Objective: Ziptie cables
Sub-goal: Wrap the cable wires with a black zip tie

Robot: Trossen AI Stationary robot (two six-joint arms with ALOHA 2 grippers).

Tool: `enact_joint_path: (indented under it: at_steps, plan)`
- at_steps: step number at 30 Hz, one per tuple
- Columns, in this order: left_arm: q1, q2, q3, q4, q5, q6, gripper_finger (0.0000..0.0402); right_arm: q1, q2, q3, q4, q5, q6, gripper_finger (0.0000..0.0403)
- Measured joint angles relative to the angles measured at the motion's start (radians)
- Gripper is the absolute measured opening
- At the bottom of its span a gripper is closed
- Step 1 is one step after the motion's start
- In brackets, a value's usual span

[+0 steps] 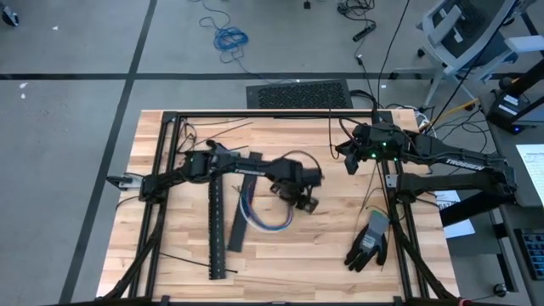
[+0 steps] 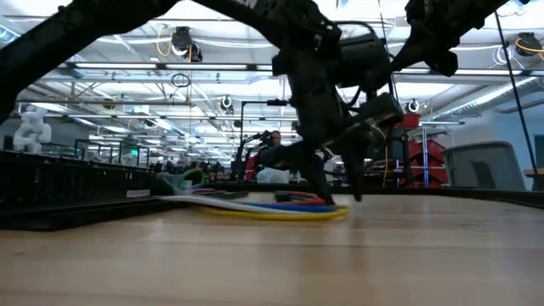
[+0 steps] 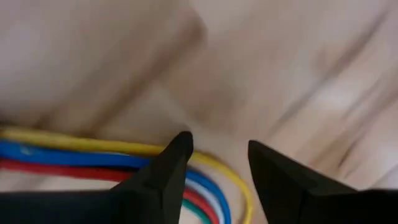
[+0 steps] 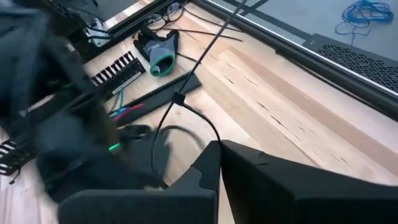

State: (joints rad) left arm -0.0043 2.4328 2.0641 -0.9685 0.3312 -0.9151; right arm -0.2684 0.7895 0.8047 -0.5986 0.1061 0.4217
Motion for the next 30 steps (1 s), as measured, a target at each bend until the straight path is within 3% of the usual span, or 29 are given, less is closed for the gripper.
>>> enact_joint_path:
  at_steps: [5, 7, 11, 14, 16, 21, 30]
  plan:
    - [-0.066, -0.048, -0.01, -0.076, 0.032, 0.004, 0.0171, 0.0, 0.0, 0.0, 0.022, 0.02, -0.015, 0.0]
    - [-0.08, -0.102, -0.01, -0.069, -0.01, -0.01, 0.0171, -0.003, 0.0, 0.0, 0.032, 0.026, -0.017, 0.0]
    - [-0.1, -0.219, -0.004, -0.072, -0.264, -0.035, 0.0171, -0.02, 0.0, 0.0, 0.057, 0.026, -0.019, 0.0]
    - [-0.135, -0.272, -0.006, -0.155, -0.522, -0.121, 0.0171, -0.032, 0.0, 0.0, 0.06, 0.025, -0.019, 0.0]
    - [-0.16, -0.298, -0.005, -0.255, -0.64, -0.21, 0.0171, -0.039, 0.0, 0.0, 0.063, 0.026, -0.019, 0.0]
    - [-0.18, -0.283, -0.039, -0.34, -0.62, -0.486, 0.0171, -0.047, 0.0, 0.0, 0.088, 0.025, -0.019, 0.0]
    - [-0.188, -0.283, -0.163, -0.28, -0.583, -0.643, 0.0171, -0.047, 0.0, 0.0, 0.125, 0.024, -0.036, 0.0]
